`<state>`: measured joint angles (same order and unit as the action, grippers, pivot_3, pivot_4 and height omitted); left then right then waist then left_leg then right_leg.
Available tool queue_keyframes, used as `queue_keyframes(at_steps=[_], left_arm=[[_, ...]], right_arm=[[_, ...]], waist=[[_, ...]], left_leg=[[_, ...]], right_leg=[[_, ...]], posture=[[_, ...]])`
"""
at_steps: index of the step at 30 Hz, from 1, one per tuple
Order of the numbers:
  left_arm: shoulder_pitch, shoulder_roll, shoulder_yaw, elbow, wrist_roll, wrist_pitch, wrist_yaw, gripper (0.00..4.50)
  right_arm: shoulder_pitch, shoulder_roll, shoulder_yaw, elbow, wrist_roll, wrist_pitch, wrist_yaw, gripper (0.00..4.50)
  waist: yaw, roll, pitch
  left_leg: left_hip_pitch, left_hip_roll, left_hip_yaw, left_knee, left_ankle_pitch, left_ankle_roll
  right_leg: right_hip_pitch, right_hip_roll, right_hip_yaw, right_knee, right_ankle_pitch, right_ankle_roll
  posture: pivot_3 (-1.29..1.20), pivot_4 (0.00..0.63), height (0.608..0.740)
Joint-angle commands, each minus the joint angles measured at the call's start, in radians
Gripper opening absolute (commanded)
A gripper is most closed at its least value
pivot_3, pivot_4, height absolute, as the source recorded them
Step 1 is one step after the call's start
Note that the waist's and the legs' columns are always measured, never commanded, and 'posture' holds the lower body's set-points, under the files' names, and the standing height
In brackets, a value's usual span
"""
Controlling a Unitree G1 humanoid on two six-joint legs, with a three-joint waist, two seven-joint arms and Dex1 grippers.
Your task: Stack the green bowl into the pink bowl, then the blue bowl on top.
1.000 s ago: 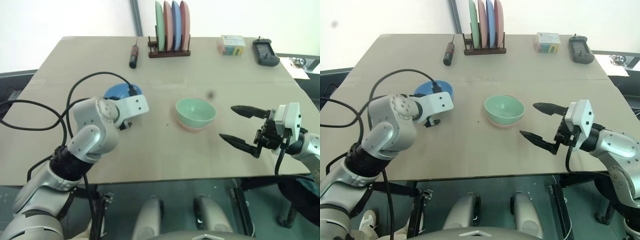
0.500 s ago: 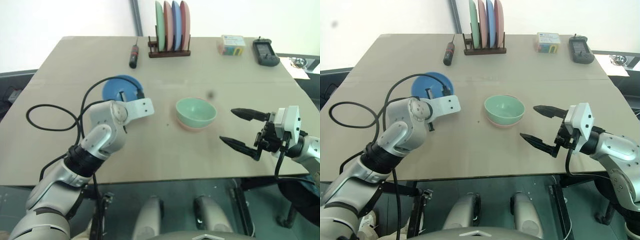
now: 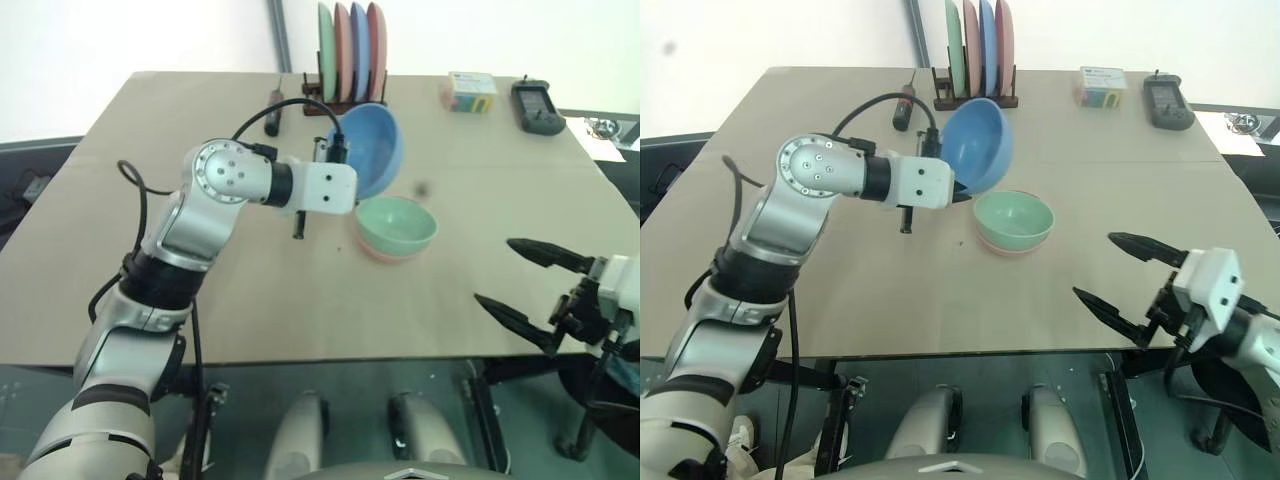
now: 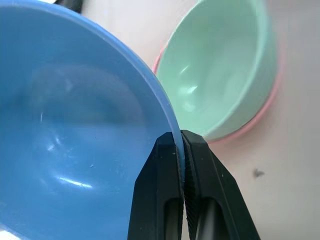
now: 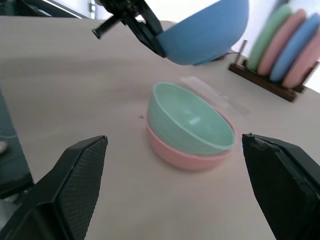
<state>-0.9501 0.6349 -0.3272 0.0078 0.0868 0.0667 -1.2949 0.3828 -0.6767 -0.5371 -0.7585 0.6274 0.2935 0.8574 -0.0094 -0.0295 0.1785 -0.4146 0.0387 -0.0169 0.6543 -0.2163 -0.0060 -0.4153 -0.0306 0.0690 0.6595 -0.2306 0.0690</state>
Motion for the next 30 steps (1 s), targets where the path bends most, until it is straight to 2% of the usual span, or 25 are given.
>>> queue_keyframes(at_steps=[1,2,3,5,8,11,12,14,16,17,18,20,25,30], left_arm=[[-0.065,-0.051,-0.010,0.079,-0.070,-0.115,-0.058,0.69],[-0.072,-0.064,-0.016,0.097,-0.080,-0.131,-0.073,0.72],[-0.073,-0.069,-0.022,0.111,-0.080,-0.155,-0.086,1.36],[-0.071,-0.067,-0.029,0.125,-0.077,-0.187,-0.104,2.23],[-0.061,-0.065,-0.004,0.120,-0.071,-0.134,-0.064,3.58],[-0.028,-0.041,0.021,0.086,-0.063,-0.075,-0.025,3.58],[0.012,-0.044,0.059,0.064,-0.084,-0.044,0.023,3.58],[0.098,-0.106,0.172,0.004,-0.229,0.045,0.111,3.58],[0.189,-0.118,0.243,-0.050,-0.247,0.075,0.201,3.58],[0.246,-0.099,0.261,-0.090,-0.231,0.081,0.224,3.58],[0.297,-0.085,0.281,-0.128,-0.250,0.109,0.232,4.11],[0.408,-0.036,0.308,-0.191,-0.299,0.190,0.213,4.46],[0.646,0.078,0.470,-0.304,-0.504,0.321,0.140,4.46],[0.826,0.179,0.604,-0.367,-0.591,0.396,0.127,4.46]], right_arm=[[0.055,0.017,-0.100,-0.086,0.017,-0.018,-0.034,4.50],[0.062,0.018,-0.102,-0.099,0.020,-0.014,-0.043,4.50],[0.066,0.018,-0.099,-0.111,0.023,-0.009,-0.053,4.50],[0.067,0.016,-0.093,-0.128,0.029,-0.001,-0.070,4.50],[0.051,0.007,-0.068,-0.135,0.032,0.014,-0.093,4.50],[0.030,-0.008,-0.041,-0.120,0.024,0.022,-0.099,4.50],[0.002,-0.024,-0.018,-0.102,0.030,0.050,-0.108,4.50],[-0.055,-0.050,0.022,-0.066,0.042,0.102,-0.135,4.50],[-0.121,-0.070,0.066,-0.023,0.059,0.151,-0.153,4.50],[-0.152,-0.082,0.095,0.008,0.031,0.157,-0.157,4.50],[-0.174,-0.095,0.121,0.038,-0.004,0.151,-0.152,4.50],[-0.204,-0.135,0.162,0.111,-0.042,0.162,-0.119,4.50],[-0.231,-0.216,0.118,0.278,-0.035,0.167,-0.002,4.50],[-0.203,-0.247,0.015,0.311,-0.029,0.155,0.061,4.50]], waist=[[-0.001,0.000,0.000],[-0.005,0.000,0.000],[-0.007,0.001,0.000],[-0.011,0.001,-0.001],[-0.011,0.001,-0.001],[-0.010,0.001,-0.001],[-0.011,0.001,-0.001],[-0.017,0.003,-0.002],[-0.018,0.002,-0.001],[-0.020,0.002,-0.001],[-0.021,0.002,-0.001],[-0.025,0.002,-0.002],[-0.024,0.002,-0.001],[-0.017,0.002,-0.001]], left_leg=[[0.000,0.000,0.000,0.000,0.000,0.000],[0.000,0.000,0.000,0.000,0.000,0.000],[0.001,0.000,0.001,0.001,0.000,0.000],[0.001,0.000,0.002,0.001,0.000,0.000],[0.001,0.001,0.001,0.001,0.000,0.000],[0.001,0.001,0.002,0.001,0.000,0.000],[0.001,0.001,0.002,0.001,0.000,0.000],[0.002,0.001,0.002,0.001,0.000,0.000],[0.002,0.001,0.002,0.001,0.000,0.000],[0.001,0.001,0.002,0.001,0.000,0.000],[0.001,0.001,0.001,0.001,0.000,0.000],[0.001,0.001,0.000,0.001,0.000,0.000],[0.001,0.001,0.001,-0.001,0.000,0.000],[0.002,0.001,0.001,-0.001,0.000,0.000]], right_leg=[[0.000,0.000,0.000,0.000,0.000,0.000],[0.000,0.000,0.000,0.000,0.000,0.000],[0.000,0.000,0.001,0.000,-0.001,-0.002],[0.000,0.000,0.002,0.000,-0.002,-0.003],[0.000,0.001,0.002,0.001,-0.002,-0.003],[0.000,0.001,0.002,0.001,-0.002,-0.003],[0.000,0.001,0.002,0.001,-0.002,-0.003],[0.000,0.001,0.003,0.001,-0.002,-0.003],[0.000,0.001,0.002,0.001,-0.002,-0.003],[0.000,0.000,0.002,0.001,-0.001,-0.002],[0.000,0.000,0.002,0.001,-0.001,-0.002],[0.000,0.001,0.002,0.001,0.000,0.000],[0.000,0.000,0.001,0.001,-0.002,-0.003],[0.000,-0.001,0.000,0.000,-0.002,-0.004]], posture=[[0.00,0.150,0.740],[0.00,0.150,0.740],[0.00,0.150,0.740],[0.00,0.150,0.740],[0.00,0.150,0.740],[0.00,0.150,0.740],[0.00,0.150,0.740],[0.00,0.150,0.740],[0.00,0.150,0.740],[0.00,0.150,0.740],[0.00,0.150,0.740],[0.00,0.150,0.740],[0.00,0.150,0.740],[0.00,0.150,0.740]])
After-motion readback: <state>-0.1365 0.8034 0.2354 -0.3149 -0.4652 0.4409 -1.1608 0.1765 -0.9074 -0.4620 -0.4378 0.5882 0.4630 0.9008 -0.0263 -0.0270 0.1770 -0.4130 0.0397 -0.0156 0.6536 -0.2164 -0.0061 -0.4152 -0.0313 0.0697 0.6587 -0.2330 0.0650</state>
